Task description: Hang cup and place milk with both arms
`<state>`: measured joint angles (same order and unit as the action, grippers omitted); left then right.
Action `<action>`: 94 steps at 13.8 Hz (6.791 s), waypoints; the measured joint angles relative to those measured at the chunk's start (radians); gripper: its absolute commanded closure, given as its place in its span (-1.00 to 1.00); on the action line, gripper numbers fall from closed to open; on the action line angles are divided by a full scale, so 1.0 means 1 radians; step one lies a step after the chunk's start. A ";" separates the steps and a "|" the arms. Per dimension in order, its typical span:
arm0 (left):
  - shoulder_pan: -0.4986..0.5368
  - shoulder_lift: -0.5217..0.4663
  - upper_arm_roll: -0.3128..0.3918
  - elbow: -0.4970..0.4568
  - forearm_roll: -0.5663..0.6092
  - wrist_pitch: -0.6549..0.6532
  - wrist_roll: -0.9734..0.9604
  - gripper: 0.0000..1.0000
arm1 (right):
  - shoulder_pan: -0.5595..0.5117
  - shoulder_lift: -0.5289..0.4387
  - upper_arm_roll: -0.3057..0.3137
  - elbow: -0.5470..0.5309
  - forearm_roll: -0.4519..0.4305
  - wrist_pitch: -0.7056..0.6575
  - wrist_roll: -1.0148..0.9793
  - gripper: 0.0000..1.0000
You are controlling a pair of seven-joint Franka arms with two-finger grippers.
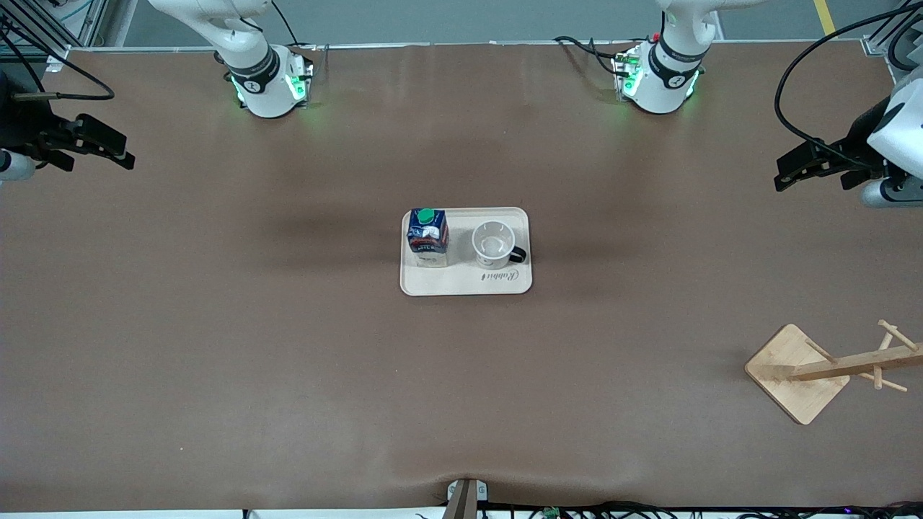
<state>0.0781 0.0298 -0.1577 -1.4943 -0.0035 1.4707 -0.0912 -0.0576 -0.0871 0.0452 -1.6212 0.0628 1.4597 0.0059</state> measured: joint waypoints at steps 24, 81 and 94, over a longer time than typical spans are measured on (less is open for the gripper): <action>0.005 0.000 0.002 0.002 0.026 -0.010 0.000 -1.00 | 0.000 0.008 0.000 0.000 0.000 0.006 0.000 -1.00; -0.281 0.562 -0.450 -0.407 0.312 0.863 -1.796 0.29 | -0.001 0.042 0.002 0.007 -0.039 0.012 -0.005 -1.00; -0.277 0.518 -0.450 -0.374 0.450 0.839 -1.789 1.00 | -0.001 0.046 0.006 0.007 -0.039 0.011 -0.006 -1.00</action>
<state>-0.1986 0.5475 -0.6072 -1.8682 0.4468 2.3100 -1.8797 -0.0585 -0.0409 0.0509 -1.6140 0.0235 1.4705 -0.0003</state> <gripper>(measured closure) 0.934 0.000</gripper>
